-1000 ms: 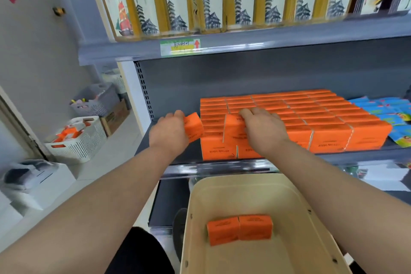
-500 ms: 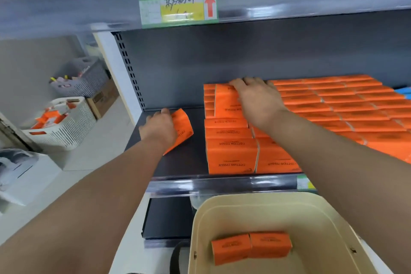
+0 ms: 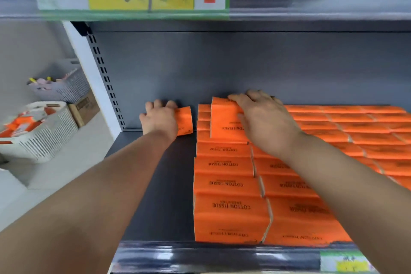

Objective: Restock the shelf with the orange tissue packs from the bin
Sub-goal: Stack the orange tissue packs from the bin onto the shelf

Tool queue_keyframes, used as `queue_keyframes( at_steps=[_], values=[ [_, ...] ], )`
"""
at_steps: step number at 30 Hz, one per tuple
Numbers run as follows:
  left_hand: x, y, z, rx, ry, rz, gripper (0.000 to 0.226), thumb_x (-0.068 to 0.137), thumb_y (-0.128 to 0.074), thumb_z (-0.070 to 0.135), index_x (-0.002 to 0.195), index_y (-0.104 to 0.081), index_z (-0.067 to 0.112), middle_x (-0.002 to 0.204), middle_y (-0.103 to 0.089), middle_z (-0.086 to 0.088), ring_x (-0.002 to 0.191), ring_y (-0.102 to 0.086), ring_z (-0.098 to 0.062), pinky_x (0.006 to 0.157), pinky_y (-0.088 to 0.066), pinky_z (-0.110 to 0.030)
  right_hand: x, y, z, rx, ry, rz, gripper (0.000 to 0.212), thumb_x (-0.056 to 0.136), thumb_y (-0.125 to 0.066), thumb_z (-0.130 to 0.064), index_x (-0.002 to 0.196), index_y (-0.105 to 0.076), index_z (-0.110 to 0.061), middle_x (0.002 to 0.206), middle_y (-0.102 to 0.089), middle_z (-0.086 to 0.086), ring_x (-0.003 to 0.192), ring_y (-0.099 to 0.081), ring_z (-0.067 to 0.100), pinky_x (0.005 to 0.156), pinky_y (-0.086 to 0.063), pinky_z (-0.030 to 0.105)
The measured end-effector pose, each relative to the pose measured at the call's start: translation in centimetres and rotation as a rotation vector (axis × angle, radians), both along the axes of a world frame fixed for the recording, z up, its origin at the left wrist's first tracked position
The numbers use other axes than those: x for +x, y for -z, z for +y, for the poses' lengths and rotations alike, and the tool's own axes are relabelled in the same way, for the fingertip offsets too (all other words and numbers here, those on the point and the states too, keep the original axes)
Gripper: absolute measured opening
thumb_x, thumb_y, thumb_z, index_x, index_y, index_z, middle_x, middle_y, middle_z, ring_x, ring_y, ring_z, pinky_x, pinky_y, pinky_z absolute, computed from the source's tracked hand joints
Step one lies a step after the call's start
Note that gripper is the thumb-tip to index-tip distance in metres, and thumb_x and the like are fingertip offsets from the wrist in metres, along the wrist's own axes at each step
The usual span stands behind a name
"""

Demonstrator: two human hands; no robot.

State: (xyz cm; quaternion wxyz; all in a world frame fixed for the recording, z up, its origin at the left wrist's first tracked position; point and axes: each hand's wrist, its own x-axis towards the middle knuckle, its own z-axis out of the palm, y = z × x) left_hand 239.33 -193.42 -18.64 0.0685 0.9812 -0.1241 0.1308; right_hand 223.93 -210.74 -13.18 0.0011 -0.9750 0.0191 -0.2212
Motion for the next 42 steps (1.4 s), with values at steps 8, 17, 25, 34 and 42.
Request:
queue_keyframes(
  at_steps=[8,17,25,34,42],
  values=[
    [2.8,0.2,-2.4,-0.100,0.010,-0.020,0.054,0.083,-0.040,-0.003,0.125,-0.051,0.029,0.125,-0.040,-0.008,0.118,-0.034,-0.031,0.090,-0.040,-0.044,1.2,0.2,-1.3,-0.042,-0.035,-0.021,0.058,0.091,-0.052,-0.011,0.144,-0.035,-0.026,0.130,-0.049,0.001,0.121,-0.044,0.024,0.100,-0.034,0.036],
    [2.4,0.6,-2.9,-0.183,0.098,-0.023,0.061,0.078,-0.044,-0.008,0.132,-0.043,0.020,0.126,-0.039,-0.010,0.119,-0.035,-0.031,0.096,-0.041,-0.045,1.1,0.3,-1.5,-0.011,0.036,-0.064,0.058,0.087,-0.058,-0.007,0.138,-0.041,-0.029,0.126,-0.053,-0.002,0.119,-0.046,0.022,0.099,-0.034,0.038],
    [2.0,-1.3,0.8,-0.225,0.070,-0.043,0.055,0.080,-0.043,-0.009,0.131,-0.045,0.013,0.126,-0.042,-0.012,0.119,-0.035,-0.031,0.092,-0.046,-0.045,5.8,-2.6,3.1,0.085,-0.026,-0.140,0.048,0.087,-0.054,-0.012,0.132,-0.045,-0.028,0.123,-0.055,0.000,0.117,-0.049,0.025,0.097,-0.035,0.040],
    [2.0,-2.0,6.1,-0.270,0.021,-0.005,0.054,0.083,-0.047,-0.006,0.134,-0.043,0.011,0.130,-0.045,-0.013,0.124,-0.038,-0.030,0.095,-0.041,-0.038,11.8,-0.3,9.4,0.046,-0.076,0.061,0.049,0.083,-0.055,-0.006,0.126,-0.048,-0.027,0.124,-0.053,-0.001,0.120,-0.048,0.023,0.096,-0.038,0.036],
    [2.7,-0.5,7.2,-0.282,0.021,0.098,0.051,0.081,-0.041,-0.010,0.129,-0.044,0.008,0.127,-0.048,-0.013,0.119,-0.043,-0.029,0.078,-0.038,-0.032,13.7,2.7,10.4,0.085,-0.036,0.211,0.048,0.085,-0.053,-0.002,0.129,-0.046,-0.021,0.124,-0.047,0.005,0.118,-0.046,0.025,0.092,-0.041,0.036]
  ],
)
